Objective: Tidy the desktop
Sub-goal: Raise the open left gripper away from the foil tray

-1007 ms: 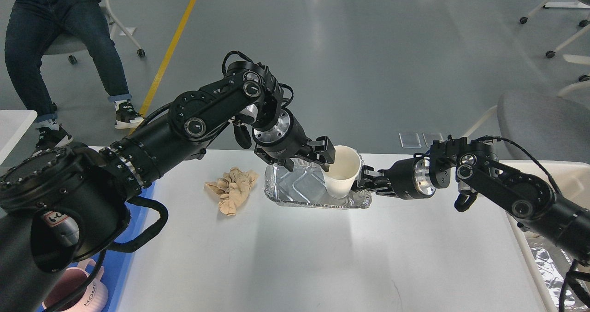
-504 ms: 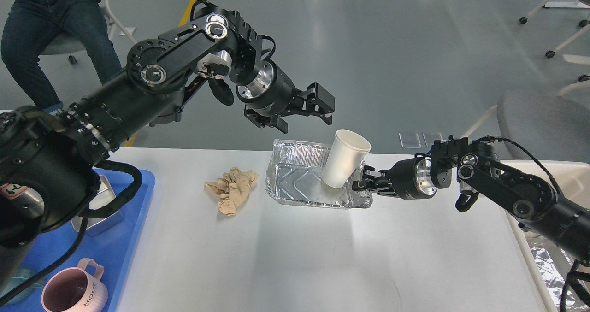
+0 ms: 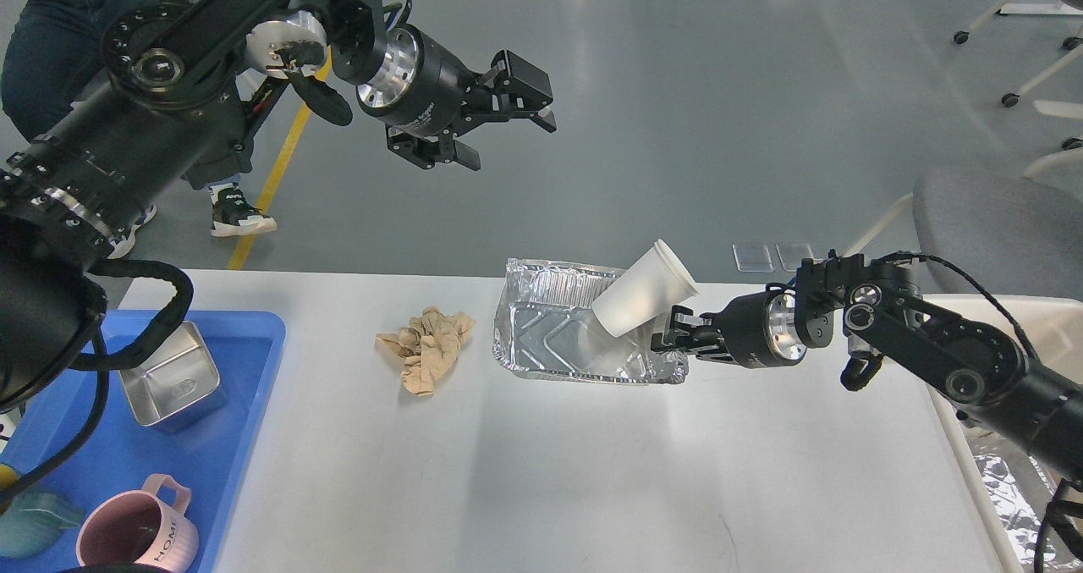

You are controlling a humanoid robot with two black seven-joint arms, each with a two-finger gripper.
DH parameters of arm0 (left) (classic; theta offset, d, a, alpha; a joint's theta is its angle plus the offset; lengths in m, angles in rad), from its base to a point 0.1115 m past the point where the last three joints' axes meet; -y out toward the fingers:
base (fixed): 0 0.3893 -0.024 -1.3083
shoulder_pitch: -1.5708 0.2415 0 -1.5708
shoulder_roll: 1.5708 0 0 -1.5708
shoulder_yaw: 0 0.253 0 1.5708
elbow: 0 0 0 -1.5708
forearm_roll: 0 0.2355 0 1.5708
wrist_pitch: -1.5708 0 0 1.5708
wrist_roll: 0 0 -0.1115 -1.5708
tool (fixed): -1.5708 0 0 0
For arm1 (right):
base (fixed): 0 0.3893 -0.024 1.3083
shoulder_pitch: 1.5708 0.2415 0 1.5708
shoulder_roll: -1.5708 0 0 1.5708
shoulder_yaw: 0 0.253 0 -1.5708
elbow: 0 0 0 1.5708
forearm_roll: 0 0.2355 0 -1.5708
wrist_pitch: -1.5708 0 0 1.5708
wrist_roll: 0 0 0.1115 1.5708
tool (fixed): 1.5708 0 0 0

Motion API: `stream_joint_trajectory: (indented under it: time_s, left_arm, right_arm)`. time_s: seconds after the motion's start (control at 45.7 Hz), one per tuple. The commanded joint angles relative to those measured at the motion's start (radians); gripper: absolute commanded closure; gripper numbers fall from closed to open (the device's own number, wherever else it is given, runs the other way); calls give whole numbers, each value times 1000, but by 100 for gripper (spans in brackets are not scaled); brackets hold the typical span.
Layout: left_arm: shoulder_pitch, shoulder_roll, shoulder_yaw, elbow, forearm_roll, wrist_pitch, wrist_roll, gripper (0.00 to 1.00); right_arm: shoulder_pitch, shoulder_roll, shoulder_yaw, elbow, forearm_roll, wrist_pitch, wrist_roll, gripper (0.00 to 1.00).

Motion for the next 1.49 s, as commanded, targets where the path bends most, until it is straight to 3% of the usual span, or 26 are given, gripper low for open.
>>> stream_joint_trajectory:
  time_s: [0.0, 0.044, 0.088, 0.263, 0.372, 0.46, 0.701, 0.942, 1.051, 1.183, 1.38, 1.467]
  left_arm:
    - [48, 66, -36, -1, 3, 41, -17, 0]
    - [71, 106, -61, -14, 3, 41, -41, 0]
    - [100, 138, -99, -27, 5, 36, -95, 0]
    - [192, 270, -150, -83, 20, 30, -460, 0]
    - [250, 319, -157, -93, 21, 13, -665, 0]
    - [281, 353, -156, -95, 21, 2, -771, 0]
    - [425, 421, -180, -97, 28, 5, -781, 0]
    - [591, 550, -165, -104, 32, 2, -827, 0]
    - [634, 643, -162, -173, 96, 2, -844, 0]
    - [672, 766, -162, -258, 161, -22, -926, 0]
    - [712, 925, -162, -377, 176, -85, -939, 0]
    - [724, 1017, -159, -435, 184, -125, -925, 0]
  right_arm:
    - [-6, -1, 0, 0, -2, 0, 0, 100]
    - [-6, -1, 0, 0, 0, 0, 0, 100]
    - [-7, -1, 0, 0, 0, 0, 0, 100]
    - [-7, -6, 0, 0, -2, 0, 0, 100]
    - [-12, -14, 0, 0, -2, 0, 0, 100]
    - [-13, -15, 2, 0, -2, 0, -2, 100]
    - [-27, -26, 5, 1, 0, 0, 0, 100]
    - [-33, -26, 9, 1, 0, -2, 0, 100]
    - [-33, -26, 9, 1, 0, -3, -2, 100]
    - [-33, -29, 11, 1, 0, -3, 0, 100]
    - [-33, -33, 11, 1, 0, -3, -2, 100]
    - [-33, -33, 12, 1, 0, -5, -2, 100]
